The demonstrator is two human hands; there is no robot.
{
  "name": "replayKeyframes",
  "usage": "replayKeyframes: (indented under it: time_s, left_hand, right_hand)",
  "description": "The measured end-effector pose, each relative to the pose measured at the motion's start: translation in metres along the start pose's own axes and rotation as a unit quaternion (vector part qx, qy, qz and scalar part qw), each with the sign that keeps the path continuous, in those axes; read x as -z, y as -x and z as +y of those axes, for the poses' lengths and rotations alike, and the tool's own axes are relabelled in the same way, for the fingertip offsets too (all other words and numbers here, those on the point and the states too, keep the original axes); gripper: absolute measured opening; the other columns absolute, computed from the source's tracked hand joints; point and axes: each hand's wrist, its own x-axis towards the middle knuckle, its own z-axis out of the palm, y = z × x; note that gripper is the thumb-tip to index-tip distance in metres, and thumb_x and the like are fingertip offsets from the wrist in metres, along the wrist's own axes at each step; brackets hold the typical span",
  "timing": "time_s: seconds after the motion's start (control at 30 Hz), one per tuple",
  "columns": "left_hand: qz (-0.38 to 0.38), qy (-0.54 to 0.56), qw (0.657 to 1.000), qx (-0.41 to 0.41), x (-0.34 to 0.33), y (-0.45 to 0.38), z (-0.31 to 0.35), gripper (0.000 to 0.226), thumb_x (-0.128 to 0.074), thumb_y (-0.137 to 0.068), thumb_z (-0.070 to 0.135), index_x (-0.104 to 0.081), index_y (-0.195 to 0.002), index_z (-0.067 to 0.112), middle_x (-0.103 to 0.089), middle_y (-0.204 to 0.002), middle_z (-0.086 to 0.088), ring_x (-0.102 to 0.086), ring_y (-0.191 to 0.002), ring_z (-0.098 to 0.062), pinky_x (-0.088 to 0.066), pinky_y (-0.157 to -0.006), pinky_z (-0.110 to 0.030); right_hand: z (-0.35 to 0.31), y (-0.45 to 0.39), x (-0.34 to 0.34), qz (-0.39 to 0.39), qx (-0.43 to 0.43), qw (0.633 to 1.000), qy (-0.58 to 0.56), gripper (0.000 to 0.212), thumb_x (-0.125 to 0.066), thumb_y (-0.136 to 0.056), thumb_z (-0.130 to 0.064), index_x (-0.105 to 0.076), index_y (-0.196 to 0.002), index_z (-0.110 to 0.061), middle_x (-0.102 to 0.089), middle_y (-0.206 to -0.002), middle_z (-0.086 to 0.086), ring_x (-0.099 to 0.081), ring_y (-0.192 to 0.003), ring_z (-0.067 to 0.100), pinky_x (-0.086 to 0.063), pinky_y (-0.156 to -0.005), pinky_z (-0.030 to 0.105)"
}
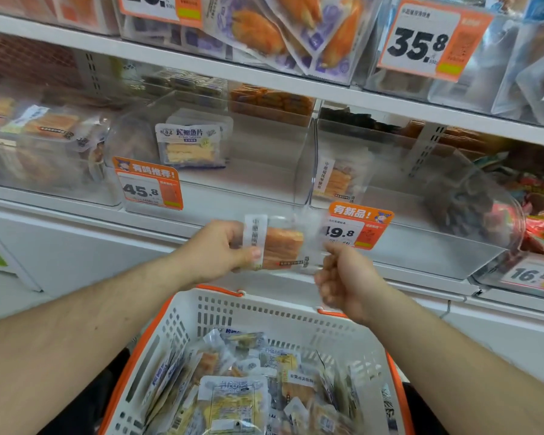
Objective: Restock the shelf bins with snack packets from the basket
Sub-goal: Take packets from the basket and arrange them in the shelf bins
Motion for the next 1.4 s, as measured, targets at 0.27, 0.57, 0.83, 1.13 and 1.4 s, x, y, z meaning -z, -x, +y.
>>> replayKeyframes:
  time_s: [0.27,0.57,0.83,1.13,1.4]
  left_hand:
    - [-0.005,0.031,0.999,0.032,-0.010,-0.006,0.009,0.018,-0.061,-0.094,0.002,-0.068,-0.093,0.019,-0.074,-0.078,0.011,-0.063,-0.064,0.001,-0.048,-0.054,-0.018]
    - [-0.066,0.004,0.998,-0.016,-0.025,-0.013,0.038,0.033,-0.058,-0.092,-0.009,-0.065,-0.101,0.022,-0.076,-0.081,0.011,-0.068,-0.071,0.001,-0.048,-0.061,-0.012]
    - [0.052,-0.020,0.990,-0.128,-0.045,-0.060,0.070,0.015,-0.069,-0.088,0.029,-0.065,-0.103,0.032,-0.076,-0.092,0.006,-0.071,-0.082,-0.011,-0.055,-0.070,-0.031]
    - [0.167,-0.264,0.945,-0.099,-0.040,-0.086,0.053,0.020,-0.054,-0.094,0.050,-0.059,-0.098,0.032,-0.062,-0.092,0.016,-0.058,-0.088,-0.011,-0.045,-0.079,-0.033]
    - [0.172,-0.319,0.931,-0.041,-0.045,-0.091,0.050,0.034,-0.065,-0.084,0.058,-0.056,-0.080,0.026,-0.060,-0.072,0.018,-0.057,-0.086,-0.012,-0.041,-0.078,-0.030]
  right_hand:
    - [-0.004,0.009,0.007,0.117,0.321,0.928,0.151,0.022,-0.075,-0.080,-0.031,-0.059,-0.083,-0.016,-0.059,-0.074,-0.006,-0.053,-0.065,0.013,-0.045,-0.063,0.033]
    - [-0.016,0.024,0.024,0.030,0.232,0.964,0.127,0.019,-0.076,-0.082,-0.005,-0.061,-0.091,-0.010,-0.062,-0.086,0.009,-0.040,-0.040,0.012,-0.037,-0.042,0.023]
    - [-0.061,0.031,0.051,0.068,0.245,0.963,0.086,0.014,-0.072,-0.086,-0.004,-0.060,-0.087,-0.011,-0.059,-0.064,0.001,-0.044,-0.042,0.009,-0.036,-0.047,0.023]
    - [-0.132,0.001,0.101,0.102,0.123,0.986,0.048,0.006,-0.067,-0.092,-0.019,-0.063,-0.096,-0.017,-0.049,-0.047,-0.006,-0.040,-0.046,0.006,-0.035,-0.042,0.018]
    - [-0.157,-0.083,0.081,0.176,0.155,0.966,0.108,0.015,-0.072,-0.088,-0.009,-0.067,-0.102,-0.009,-0.070,-0.087,0.007,-0.059,-0.065,0.016,-0.046,-0.055,0.027]
